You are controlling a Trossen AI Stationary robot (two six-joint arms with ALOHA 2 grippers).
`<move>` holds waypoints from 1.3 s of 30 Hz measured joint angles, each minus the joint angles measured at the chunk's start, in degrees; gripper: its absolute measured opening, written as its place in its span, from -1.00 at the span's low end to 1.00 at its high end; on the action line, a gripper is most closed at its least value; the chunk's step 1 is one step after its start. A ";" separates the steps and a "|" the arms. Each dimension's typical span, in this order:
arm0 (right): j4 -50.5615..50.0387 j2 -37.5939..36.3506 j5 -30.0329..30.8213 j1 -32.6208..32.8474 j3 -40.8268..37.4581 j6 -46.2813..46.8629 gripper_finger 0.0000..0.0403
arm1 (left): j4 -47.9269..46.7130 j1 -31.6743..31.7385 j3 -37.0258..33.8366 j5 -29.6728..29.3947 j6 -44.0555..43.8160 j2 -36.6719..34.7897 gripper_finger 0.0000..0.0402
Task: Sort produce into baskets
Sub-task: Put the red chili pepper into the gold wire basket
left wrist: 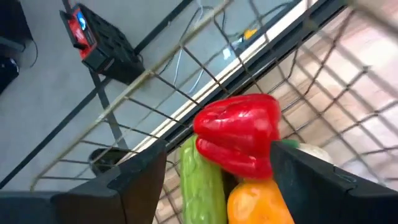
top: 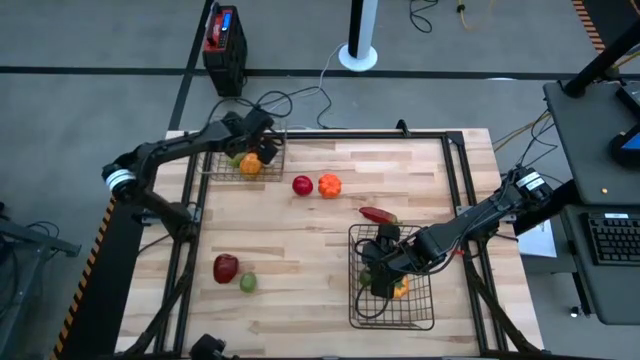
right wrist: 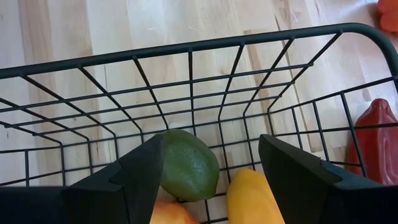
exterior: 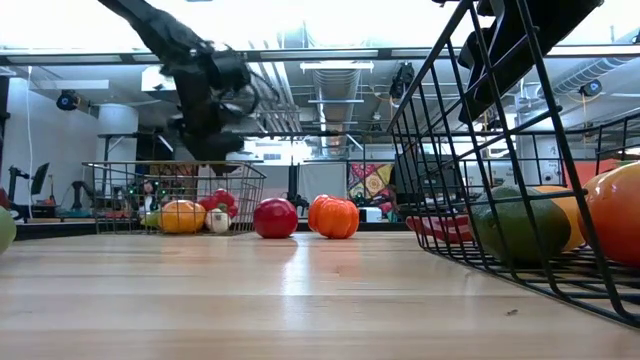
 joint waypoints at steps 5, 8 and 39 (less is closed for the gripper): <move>0.17 0.00 0.04 0.00 0.00 0.00 0.25 | -3.20 -3.10 0.26 4.33 -2.60 -6.25 0.33; 0.26 0.00 0.49 0.00 0.00 0.00 0.25 | -4.20 -6.58 0.28 8.95 -5.19 -10.03 0.33; 1.27 0.00 1.39 0.00 0.00 -0.44 0.25 | -10.18 -57.91 0.32 10.54 -22.09 -15.02 0.33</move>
